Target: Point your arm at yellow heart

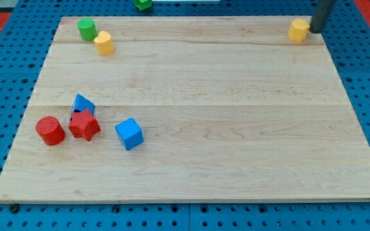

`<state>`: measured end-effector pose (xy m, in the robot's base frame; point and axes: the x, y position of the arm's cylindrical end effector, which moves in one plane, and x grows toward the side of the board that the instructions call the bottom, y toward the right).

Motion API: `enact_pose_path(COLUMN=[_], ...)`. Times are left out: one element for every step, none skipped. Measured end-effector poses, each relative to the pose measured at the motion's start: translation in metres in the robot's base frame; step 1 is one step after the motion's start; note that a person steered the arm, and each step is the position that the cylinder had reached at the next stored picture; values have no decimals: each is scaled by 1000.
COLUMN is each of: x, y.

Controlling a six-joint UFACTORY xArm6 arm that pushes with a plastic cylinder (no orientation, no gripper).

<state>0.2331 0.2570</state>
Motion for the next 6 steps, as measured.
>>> enact_pose_path(x=[3, 59, 85, 85, 93, 92], y=[-28, -34, -141, -284, -403, -501])
